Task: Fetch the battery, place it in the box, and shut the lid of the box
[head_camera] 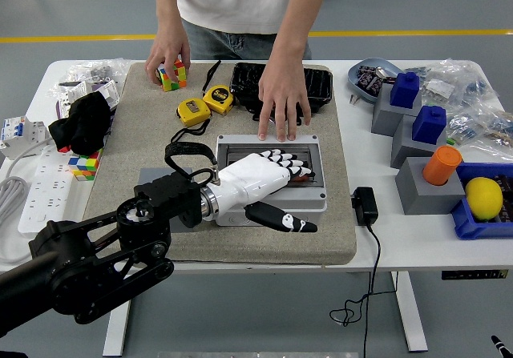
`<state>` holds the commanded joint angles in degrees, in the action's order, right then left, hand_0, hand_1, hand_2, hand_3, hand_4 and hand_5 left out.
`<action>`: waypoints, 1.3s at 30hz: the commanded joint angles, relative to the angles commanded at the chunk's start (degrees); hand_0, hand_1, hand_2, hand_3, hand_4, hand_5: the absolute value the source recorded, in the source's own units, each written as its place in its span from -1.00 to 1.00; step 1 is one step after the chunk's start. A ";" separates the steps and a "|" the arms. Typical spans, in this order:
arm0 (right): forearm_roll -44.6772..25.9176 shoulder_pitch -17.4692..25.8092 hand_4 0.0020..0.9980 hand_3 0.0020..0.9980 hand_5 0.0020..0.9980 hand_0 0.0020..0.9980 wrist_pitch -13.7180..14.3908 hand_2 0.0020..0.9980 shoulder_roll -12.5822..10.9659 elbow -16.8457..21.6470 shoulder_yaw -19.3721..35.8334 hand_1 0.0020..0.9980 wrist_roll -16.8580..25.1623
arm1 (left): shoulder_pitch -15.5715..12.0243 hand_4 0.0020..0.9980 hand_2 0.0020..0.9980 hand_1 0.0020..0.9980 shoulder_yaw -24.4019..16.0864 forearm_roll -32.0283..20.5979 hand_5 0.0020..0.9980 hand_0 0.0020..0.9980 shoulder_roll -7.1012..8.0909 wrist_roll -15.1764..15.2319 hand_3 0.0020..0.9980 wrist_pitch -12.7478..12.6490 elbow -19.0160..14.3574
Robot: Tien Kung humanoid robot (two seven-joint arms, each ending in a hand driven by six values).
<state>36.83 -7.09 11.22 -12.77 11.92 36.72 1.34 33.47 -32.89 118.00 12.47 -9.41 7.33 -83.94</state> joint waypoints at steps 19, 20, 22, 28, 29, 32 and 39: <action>0.34 0.70 1.00 0.52 1.00 0.52 -0.03 0.45 0.60 -0.06 0.42 0.43 0.10 | -11.87 1.00 0.86 0.96 -29.67 -24.99 0.97 0.96 -3.96 8.27 0.71 -2.70 -9.43; 0.43 0.70 1.00 0.52 1.00 0.52 -0.04 0.45 0.67 -0.06 0.52 0.43 0.10 | -12.51 1.00 0.86 0.96 -31.91 -27.23 0.97 0.96 -4.34 8.27 0.71 -2.68 -9.47; 0.58 0.71 1.00 0.52 1.00 0.52 -0.06 0.45 0.81 -0.05 0.65 0.43 0.07 | -13.62 1.00 0.86 0.96 -36.61 -32.07 0.97 0.96 -5.16 7.95 0.71 -2.16 -8.73; 1.18 0.79 1.00 0.52 1.00 0.51 -0.01 0.45 1.16 0.06 1.16 0.43 -0.02 | -16.79 1.00 0.79 0.90 -49.16 -46.59 0.99 0.86 -7.27 7.40 0.69 -1.25 -4.87; 1.18 0.84 1.00 0.52 1.00 0.51 0.03 0.45 1.19 0.02 1.15 0.43 -0.02 | -17.15 1.00 0.79 0.90 -50.62 -48.82 0.99 0.86 -7.37 7.38 0.69 -1.33 -4.34; 1.18 1.01 1.00 0.52 1.00 0.52 0.15 0.45 1.28 -0.11 1.17 0.43 -0.02 | -18.38 1.00 0.74 0.84 -54.59 -56.27 1.00 0.80 -7.32 7.17 0.68 -1.54 -2.61; 1.95 0.75 1.00 0.52 1.00 0.52 0.15 0.45 1.47 0.00 2.20 0.43 -0.06 | -22.80 1.00 0.73 0.83 -59.69 -73.40 1.00 0.77 -7.01 6.53 0.68 -2.52 -2.59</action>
<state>38.78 -6.34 11.37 -11.30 11.92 38.92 1.28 10.67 -92.58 44.60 5.46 -2.88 4.80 -86.53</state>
